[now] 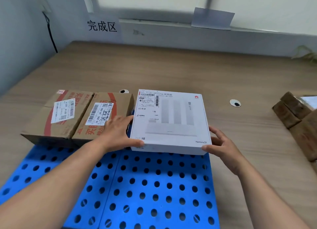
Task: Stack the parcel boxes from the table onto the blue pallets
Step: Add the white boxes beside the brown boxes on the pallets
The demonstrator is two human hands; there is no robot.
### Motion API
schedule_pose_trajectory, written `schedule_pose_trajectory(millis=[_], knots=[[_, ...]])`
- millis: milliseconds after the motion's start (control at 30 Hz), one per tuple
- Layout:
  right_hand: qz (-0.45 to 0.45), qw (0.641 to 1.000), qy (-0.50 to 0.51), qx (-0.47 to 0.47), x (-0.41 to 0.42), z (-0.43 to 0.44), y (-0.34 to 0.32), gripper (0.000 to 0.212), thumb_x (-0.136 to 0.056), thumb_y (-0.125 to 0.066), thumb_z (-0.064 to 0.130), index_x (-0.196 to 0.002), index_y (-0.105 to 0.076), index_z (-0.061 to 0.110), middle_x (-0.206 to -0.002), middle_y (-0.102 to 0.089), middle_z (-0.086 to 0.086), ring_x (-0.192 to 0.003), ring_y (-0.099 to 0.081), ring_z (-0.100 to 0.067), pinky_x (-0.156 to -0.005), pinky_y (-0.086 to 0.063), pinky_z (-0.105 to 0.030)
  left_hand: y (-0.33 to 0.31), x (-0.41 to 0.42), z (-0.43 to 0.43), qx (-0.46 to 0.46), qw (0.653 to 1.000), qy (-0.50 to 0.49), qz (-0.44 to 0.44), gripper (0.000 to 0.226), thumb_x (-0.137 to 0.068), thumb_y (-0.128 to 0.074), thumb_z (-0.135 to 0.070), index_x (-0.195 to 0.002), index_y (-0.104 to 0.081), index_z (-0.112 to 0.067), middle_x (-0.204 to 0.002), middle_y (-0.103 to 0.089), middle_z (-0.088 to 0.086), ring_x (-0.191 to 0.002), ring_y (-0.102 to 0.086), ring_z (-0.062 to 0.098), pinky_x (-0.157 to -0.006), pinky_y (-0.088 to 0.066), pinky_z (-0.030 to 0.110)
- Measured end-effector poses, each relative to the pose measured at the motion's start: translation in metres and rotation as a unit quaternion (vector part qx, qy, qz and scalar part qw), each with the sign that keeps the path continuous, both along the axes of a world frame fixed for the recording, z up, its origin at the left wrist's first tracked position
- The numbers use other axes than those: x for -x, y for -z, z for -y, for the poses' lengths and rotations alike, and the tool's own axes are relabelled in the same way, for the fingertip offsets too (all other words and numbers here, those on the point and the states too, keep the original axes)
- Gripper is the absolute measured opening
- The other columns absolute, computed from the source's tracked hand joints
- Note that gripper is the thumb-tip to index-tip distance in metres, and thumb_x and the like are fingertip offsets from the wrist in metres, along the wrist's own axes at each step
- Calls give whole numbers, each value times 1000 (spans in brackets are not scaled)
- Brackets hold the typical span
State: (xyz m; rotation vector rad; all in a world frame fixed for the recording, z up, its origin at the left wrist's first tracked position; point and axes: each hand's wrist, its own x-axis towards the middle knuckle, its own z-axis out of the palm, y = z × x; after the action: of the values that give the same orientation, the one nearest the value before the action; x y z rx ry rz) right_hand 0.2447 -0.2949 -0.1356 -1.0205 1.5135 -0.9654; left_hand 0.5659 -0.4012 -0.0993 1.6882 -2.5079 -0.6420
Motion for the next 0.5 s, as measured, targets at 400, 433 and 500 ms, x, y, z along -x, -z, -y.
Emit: schedule_pose_trajectory(millis=[400,433,500], knots=[[-9,999,5,-31,-9,13,12,77,-65,-71,29,-135,-43,43,-111,-71,6,-107,-64,-16,-96,-49,-38,26,-9,3,32,999,-2,38,112,-68,-66,-68,-151,-1,-29,-157,12,-5,-144,13,17,-115,8,42],[-10,999,5,-33,-9,13,12,77,-65,-71,30,-136,-42,42,-113,-70,6,-108,-63,-17,-96,-50,-39,28,-11,2,38,998,-4,45,112,-69,-64,-69,-151,-1,-27,-158,9,-4,-144,11,16,-115,8,40],[-10,999,7,-33,-10,13,11,76,-66,-71,30,-136,-43,42,-115,-69,5,-109,-62,-17,-96,-50,-39,32,-14,3,49,998,-6,44,109,-71,-63,-69,-151,-6,-24,-159,1,-6,-145,7,15,-115,6,38]])
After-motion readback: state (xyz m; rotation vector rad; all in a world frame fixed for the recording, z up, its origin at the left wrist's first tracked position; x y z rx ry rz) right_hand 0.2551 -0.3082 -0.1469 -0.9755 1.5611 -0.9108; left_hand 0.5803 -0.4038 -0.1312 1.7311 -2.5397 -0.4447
